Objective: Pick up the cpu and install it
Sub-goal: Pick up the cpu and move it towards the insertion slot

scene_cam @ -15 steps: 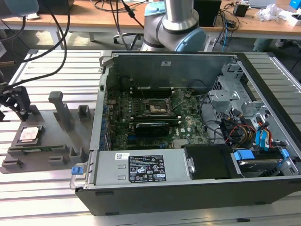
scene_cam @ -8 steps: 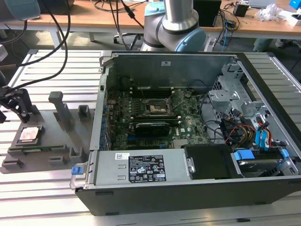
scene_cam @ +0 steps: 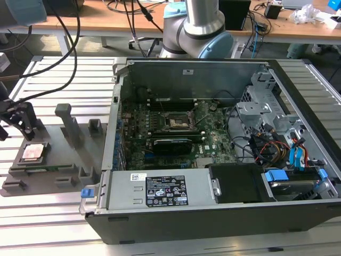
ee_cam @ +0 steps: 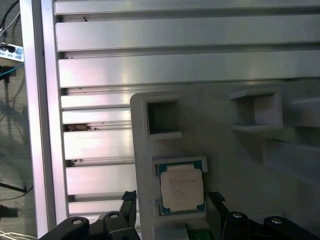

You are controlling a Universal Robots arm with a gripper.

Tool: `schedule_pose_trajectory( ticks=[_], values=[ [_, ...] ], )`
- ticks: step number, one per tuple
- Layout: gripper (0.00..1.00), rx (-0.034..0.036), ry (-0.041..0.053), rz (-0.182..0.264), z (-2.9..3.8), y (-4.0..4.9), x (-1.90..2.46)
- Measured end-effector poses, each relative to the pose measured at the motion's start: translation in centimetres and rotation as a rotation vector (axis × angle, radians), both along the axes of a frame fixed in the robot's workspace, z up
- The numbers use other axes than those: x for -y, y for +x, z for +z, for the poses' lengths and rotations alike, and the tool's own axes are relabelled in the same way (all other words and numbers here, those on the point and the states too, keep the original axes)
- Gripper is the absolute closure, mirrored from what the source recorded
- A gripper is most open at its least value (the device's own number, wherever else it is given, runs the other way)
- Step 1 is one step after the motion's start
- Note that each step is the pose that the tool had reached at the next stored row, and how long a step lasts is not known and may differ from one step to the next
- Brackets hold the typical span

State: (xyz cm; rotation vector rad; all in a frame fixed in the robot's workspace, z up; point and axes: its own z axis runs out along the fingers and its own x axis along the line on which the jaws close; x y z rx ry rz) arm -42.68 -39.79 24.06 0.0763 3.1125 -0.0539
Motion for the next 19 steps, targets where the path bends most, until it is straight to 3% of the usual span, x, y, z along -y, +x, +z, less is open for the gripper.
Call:
schedule_pose_trajectory(
  ticks=[19],
  values=[
    [0.34, 0.0, 0.0, 0.0, -1.4, 0.0, 0.0]
  ],
)
